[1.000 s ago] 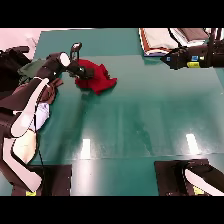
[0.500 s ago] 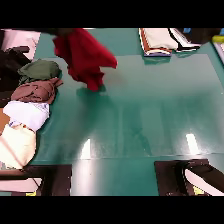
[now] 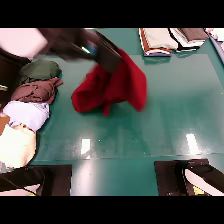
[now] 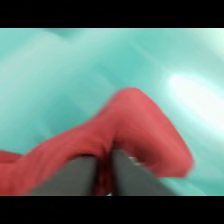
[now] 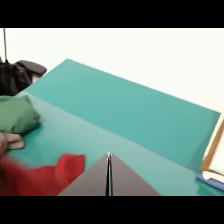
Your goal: Fold the shirts.
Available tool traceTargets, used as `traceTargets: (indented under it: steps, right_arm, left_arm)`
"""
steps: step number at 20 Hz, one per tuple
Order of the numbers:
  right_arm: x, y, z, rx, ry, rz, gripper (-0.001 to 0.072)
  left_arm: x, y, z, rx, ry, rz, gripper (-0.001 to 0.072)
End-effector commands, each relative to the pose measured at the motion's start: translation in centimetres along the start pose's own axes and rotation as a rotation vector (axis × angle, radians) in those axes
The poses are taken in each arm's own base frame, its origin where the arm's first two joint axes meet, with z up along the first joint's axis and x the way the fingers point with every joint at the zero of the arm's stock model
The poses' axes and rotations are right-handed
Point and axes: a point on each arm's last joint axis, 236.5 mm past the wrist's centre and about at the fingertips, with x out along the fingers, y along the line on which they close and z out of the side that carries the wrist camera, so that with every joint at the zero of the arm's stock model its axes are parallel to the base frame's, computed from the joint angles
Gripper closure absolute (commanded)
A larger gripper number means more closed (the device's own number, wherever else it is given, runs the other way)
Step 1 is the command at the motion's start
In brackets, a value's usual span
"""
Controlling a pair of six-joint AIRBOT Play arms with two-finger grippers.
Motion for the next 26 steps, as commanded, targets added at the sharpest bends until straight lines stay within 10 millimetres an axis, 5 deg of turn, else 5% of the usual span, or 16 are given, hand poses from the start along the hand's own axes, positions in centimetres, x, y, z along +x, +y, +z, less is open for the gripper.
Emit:
traceTargets:
  steps: [1, 2, 5, 7, 10, 13, 16, 23, 24, 26]
  right_arm:
    - [-0.7, -1.2, 0.2, 0.019, -0.003, -0.042, 0.0696]
    - [-0.8, -1.6, 0.1, 0.038, 0.003, -0.052, 0.0696]
    - [-0.8, -1.9, -0.3, 0.048, 0.018, -0.057, 0.0696]
    - [-0.7, -1.7, -0.4, 0.052, 0.02, -0.05, 0.0696]
    - [0.2, -2.0, -1.4, 0.074, 0.061, -0.043, 0.0696]
    - [1.7, -2.1, -3.4, 0.118, 0.139, -0.016, 0.0696]
    - [3.3, -1.7, -4.2, 0.159, 0.162, 0.036, 0.0696]
    - [5.4, -0.5, -5.5, 0.201, 0.204, 0.11, 0.0696]
    - [5.4, -0.5, -5.8, 0.206, 0.209, 0.108, 0.0696]
    - [5.0, -1.3, -6.9, 0.227, 0.224, 0.084, 0.0696]
  left_arm:
    - [3.9, -3.8, -1.9, 0.049, 0.041, -0.103, 0.0084]
    - [3.5, -1.1, -1.8, 0.05, 0.043, -0.034, 0.0084]
    - [-0.4, 14.4, -4.0, -0.13, 0.093, 0.352, 0.0092]
    - [-2.3, 22.5, -9.6, -0.349, 0.174, 0.466, 0.0092]
    - [-1.3, 28.5, -20.4, -0.652, 0.299, 0.459, 0.0092]
    - [1.4, 29.5, -30.6, -0.851, 0.434, 0.398, 0.0092]
    - [3.9, 28.3, -36.0, -0.91, 0.548, 0.33, 0.0092]
    - [8.9, 26.1, -33.8, -0.809, 0.472, 0.241, 0.0093]
    - [9.0, 26.1, -33.7, -0.809, 0.468, 0.239, 0.0138]
    - [8.9, 26.1, -33.7, -0.806, 0.468, 0.242, 0.045]
